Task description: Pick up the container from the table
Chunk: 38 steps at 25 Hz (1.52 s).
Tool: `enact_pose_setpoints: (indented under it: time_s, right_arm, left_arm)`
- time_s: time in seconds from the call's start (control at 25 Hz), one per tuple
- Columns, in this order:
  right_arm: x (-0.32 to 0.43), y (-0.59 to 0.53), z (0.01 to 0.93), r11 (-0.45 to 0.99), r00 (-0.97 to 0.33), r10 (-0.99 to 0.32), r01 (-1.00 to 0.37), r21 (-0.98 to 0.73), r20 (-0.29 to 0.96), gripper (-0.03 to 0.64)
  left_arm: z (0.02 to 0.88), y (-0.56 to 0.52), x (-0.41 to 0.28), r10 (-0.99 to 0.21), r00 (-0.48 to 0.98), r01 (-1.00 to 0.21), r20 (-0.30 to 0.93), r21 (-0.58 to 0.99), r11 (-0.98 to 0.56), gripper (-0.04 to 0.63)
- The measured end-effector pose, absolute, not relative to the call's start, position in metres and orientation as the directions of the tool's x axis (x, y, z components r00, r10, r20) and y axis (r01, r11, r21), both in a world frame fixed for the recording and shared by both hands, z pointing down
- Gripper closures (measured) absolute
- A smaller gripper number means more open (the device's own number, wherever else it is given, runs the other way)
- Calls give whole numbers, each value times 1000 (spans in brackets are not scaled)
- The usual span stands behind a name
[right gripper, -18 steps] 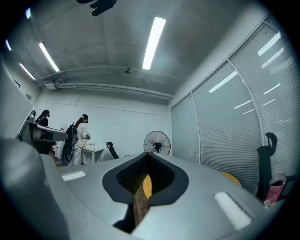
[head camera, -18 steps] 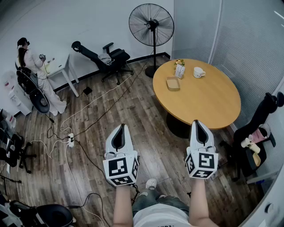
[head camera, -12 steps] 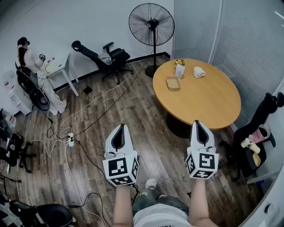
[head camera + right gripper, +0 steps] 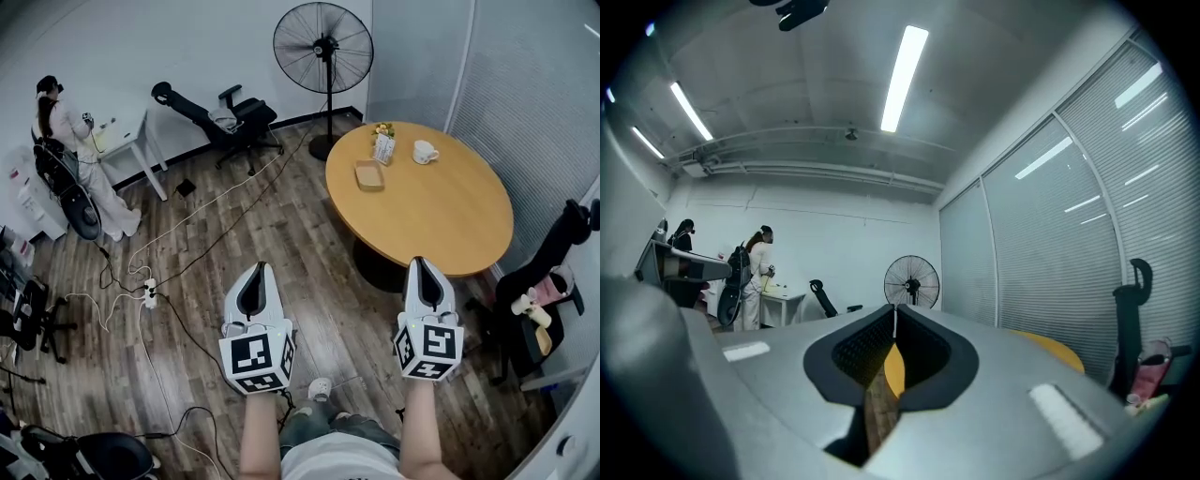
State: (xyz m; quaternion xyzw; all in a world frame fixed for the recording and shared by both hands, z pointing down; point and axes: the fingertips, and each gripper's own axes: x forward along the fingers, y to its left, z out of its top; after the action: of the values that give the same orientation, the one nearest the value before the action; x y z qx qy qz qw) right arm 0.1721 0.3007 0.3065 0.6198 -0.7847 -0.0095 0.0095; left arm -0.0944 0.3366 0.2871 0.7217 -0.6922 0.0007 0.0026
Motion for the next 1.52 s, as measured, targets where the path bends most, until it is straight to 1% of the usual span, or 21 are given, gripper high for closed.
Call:
enact_pose_setpoints:
  time_s: [0.08, 0.16, 0.24, 0.32, 0.4, 0.56, 0.84, 1.12, 1.52]
  right_arm:
    - [169, 291, 308, 234, -234, -972, -972, 20, 10, 543]
    - [164, 280, 309, 241, -241, -970, -970, 16, 13, 464]
    - [159, 268, 310, 242, -241, -970, -970, 14, 15, 428]
    - [152, 257, 310, 241, -241, -970, -970, 13, 17, 371]
    - [143, 245, 310, 242, -242, -970, -970, 10, 17, 334]
    - [131, 223, 313, 239, -239, -971, -971, 3, 29, 291]
    - [118, 200, 323, 238, -237, -970, -971, 17, 62, 274]
    - [120, 174, 338, 234, -231, -967, -972, 15, 103, 279]
    - [127, 88, 351, 265, -263, -957, -964, 7, 119, 285]
  left_arm:
    - [288, 329, -99, -999, 40, -999, 7, 5, -40, 595]
    - [289, 319, -105, -999, 36, -999, 7, 7, -36, 595]
    - [290, 308, -110, -999, 37, -999, 6, 6, -37, 595]
    - [290, 297, -117, -999, 40, -999, 4, 5, -40, 595]
    - [289, 285, -126, -999, 43, -999, 2, 5, -43, 595]
    - [290, 260, -138, -998, 57, -998, 0, 6, -57, 595]
    - [301, 230, -148, -997, 73, -997, 18, 18, -73, 595]
    - [314, 200, -145, -996, 78, -997, 47, 29, -76, 595]
    - [324, 126, -137, -997, 37, -999, 65, 19, -36, 595]
